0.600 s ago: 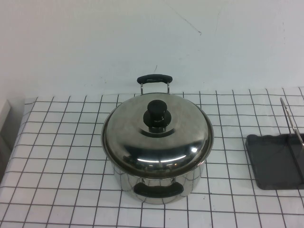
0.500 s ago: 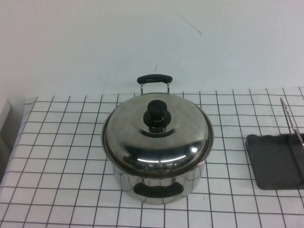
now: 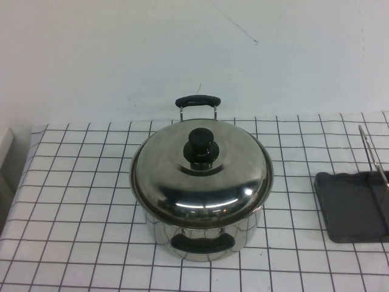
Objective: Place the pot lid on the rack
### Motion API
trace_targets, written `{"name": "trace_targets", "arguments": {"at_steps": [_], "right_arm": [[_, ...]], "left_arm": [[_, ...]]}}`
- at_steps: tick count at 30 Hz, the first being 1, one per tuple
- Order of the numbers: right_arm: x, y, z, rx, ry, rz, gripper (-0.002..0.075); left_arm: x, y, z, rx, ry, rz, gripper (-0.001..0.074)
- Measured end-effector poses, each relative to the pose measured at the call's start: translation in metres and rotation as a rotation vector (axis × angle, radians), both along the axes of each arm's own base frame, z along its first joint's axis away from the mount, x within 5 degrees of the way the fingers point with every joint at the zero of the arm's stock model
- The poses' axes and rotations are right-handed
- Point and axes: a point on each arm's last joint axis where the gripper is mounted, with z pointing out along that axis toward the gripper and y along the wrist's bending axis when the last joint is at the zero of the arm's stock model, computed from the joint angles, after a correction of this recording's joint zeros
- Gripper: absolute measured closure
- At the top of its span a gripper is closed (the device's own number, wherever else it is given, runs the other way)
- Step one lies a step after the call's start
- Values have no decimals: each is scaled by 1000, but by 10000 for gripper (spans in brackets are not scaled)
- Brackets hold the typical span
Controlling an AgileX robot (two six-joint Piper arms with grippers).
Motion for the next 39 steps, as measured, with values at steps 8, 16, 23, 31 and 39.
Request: {"name": "trace_targets", "arguments": {"at_steps": [8,16,23,31,39], "right_arm": [[0,0,0,0,0,0,729],[0,0,0,0,0,0,729],[0,0,0,0,0,0,729],[0,0,0,0,0,0,729],[0,0,0,0,0,0,729]], "left_arm": [[1,-5,6,-256,-28,2,738],[1,-8,14,-606,-44,12,738],[0,-11,13,-578,-27,-27,738],[-13,-30,80,-185,-52,-321,738],[10,-33,124,116,-36,-409,738]]}}
